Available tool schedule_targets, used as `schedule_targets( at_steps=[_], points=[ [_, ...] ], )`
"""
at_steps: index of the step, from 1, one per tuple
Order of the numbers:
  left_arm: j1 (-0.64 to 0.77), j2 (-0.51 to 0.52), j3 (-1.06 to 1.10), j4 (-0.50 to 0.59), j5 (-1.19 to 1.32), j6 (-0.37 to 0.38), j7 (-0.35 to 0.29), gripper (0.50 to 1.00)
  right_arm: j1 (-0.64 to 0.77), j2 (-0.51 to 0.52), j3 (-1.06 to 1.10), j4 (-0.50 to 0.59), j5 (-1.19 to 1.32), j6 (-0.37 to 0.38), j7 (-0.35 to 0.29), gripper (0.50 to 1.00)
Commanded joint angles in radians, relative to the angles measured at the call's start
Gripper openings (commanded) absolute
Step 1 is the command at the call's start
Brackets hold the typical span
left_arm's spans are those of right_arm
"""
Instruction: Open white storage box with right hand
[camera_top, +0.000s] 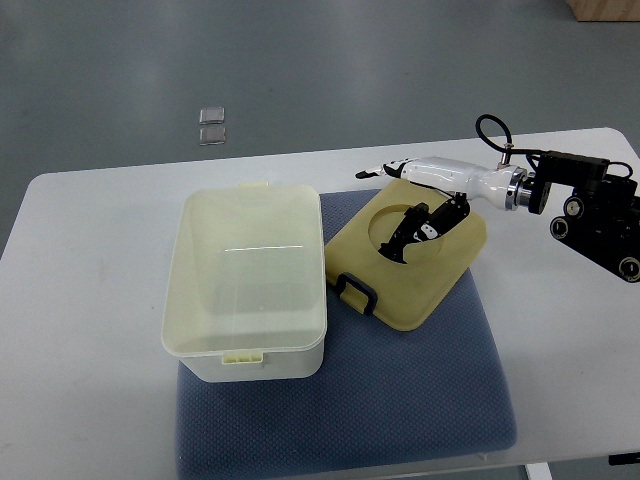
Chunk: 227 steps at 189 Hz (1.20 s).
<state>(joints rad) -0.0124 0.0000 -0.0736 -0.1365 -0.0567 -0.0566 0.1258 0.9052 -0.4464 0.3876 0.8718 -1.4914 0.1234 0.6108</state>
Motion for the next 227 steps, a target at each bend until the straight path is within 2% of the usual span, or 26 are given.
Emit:
schedule_targets(
  at_steps=[1, 44, 81, 142, 163, 194, 227],
  points=[
    [0.000, 0.000, 0.000, 0.000, 0.000, 0.000, 0.000, 1.000, 0.004, -0.001, 0.005, 0.001, 0.056, -0.001, 0.000, 0.919],
    [0.000, 0.000, 0.000, 0.000, 0.000, 0.000, 0.000, 1.000, 0.004, 0.006, 0.070, -0.005, 0.316, 0.012, 0.000, 0.921],
    [0.000, 0.000, 0.000, 0.000, 0.000, 0.000, 0.000, 1.000, 0.000, 0.011, 0.071, -0.054, 0.683, 0.016, 0.000, 0.921],
    [0.000, 0.000, 0.000, -0.002, 0.000, 0.000, 0.000, 1.000, -0.034, 0.075, 0.073, -0.194, 1.247, 0.107, 0.000, 0.921],
    [0.000, 0.000, 0.000, -0.002, 0.000, 0.000, 0.000, 1.000, -0.054, 0.100, 0.074, -0.223, 1.343, 0.116, -0.036, 0.921],
    [0.000, 0.000, 0.000, -0.006, 0.000, 0.001, 0.000, 1.000, -0.075, 0.118, 0.073, -0.240, 1.458, 0.136, -0.125, 0.921],
    [0.002, 0.000, 0.000, -0.014, 0.002, 0.000, 0.000, 1.000, -0.095, 0.143, 0.080, -0.263, 1.461, 0.177, -0.108, 0.924]
  ],
)
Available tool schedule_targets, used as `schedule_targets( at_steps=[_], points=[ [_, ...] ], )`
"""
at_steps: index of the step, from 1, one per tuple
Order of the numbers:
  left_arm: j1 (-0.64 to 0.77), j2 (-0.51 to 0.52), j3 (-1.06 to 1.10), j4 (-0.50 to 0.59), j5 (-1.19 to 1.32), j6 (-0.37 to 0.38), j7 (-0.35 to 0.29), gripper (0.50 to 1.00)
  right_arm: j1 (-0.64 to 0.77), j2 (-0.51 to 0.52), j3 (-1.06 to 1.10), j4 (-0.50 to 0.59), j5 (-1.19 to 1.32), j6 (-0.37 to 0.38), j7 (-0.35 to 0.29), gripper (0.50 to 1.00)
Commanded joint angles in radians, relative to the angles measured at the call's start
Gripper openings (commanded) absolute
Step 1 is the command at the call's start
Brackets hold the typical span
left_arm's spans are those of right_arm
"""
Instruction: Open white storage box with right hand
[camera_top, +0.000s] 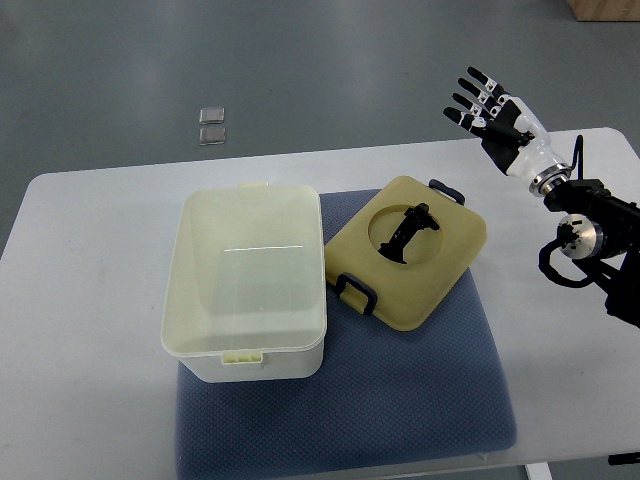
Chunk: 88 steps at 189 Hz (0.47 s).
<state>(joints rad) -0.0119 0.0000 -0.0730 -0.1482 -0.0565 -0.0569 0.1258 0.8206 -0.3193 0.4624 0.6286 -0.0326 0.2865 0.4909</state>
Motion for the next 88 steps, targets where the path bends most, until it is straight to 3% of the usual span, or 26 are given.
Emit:
schedule_targets(
  at_steps=[1, 24, 88],
  points=[
    [0.001, 0.000, -0.001, -0.002, 0.001, 0.000, 0.000, 1.000, -0.011, 0.016, 0.005, -0.020, 0.002, 0.014, 0.012, 0.924],
    [0.003, 0.000, 0.001, -0.002, 0.001, -0.006, 0.000, 1.000, -0.012, 0.059, 0.033, -0.076, 0.000, 0.011, 0.047, 0.930],
    [0.001, 0.000, -0.001, 0.010, 0.000, 0.000, 0.000, 1.000, -0.012, 0.068, 0.035, -0.109, 0.002, 0.010, 0.052, 0.930]
  ],
)
